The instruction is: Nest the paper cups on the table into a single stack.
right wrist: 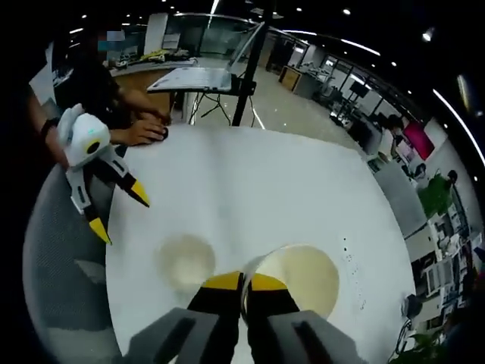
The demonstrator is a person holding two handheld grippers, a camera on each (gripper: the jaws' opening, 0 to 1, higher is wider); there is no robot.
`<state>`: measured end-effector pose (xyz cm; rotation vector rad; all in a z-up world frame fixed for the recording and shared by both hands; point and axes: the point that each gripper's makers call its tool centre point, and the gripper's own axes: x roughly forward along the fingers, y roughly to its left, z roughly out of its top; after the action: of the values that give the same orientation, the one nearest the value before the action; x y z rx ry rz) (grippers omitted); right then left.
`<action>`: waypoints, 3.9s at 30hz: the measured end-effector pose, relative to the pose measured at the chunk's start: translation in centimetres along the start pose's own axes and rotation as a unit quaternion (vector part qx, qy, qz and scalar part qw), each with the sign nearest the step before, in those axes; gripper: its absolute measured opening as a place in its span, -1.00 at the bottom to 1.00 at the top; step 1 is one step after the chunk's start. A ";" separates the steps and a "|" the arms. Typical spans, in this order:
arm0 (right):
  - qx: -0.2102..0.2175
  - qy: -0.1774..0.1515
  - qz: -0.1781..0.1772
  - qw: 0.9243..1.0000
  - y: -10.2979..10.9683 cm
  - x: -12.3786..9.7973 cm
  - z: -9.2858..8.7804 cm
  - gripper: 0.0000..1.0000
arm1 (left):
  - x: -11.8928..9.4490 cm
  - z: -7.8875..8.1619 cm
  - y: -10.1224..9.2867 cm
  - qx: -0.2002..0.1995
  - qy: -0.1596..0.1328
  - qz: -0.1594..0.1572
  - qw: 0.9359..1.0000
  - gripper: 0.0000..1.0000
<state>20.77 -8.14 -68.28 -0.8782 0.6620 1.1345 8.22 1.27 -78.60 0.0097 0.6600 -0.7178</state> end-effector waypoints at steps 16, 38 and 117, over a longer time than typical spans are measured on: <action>-0.051 -0.004 0.056 0.997 5.9 -0.3 2.6 -1.00 | 0.1 -0.1 0.0 0.001 -0.002 0.000 1.000 0.15; -0.075 0.024 0.092 0.993 9.3 1.7 1.6 -1.00 | 0.0 0.0 0.0 -0.002 -0.003 -0.002 1.000 0.15; 0.071 -0.027 0.027 0.997 3.8 9.0 -4.2 -0.42 | 10.9 8.3 2.4 0.243 0.076 -0.091 0.963 -0.11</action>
<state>19.78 -6.73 -78.82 -0.7098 0.7163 1.1418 20.45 -5.37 -78.66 0.4653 0.6216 -1.0520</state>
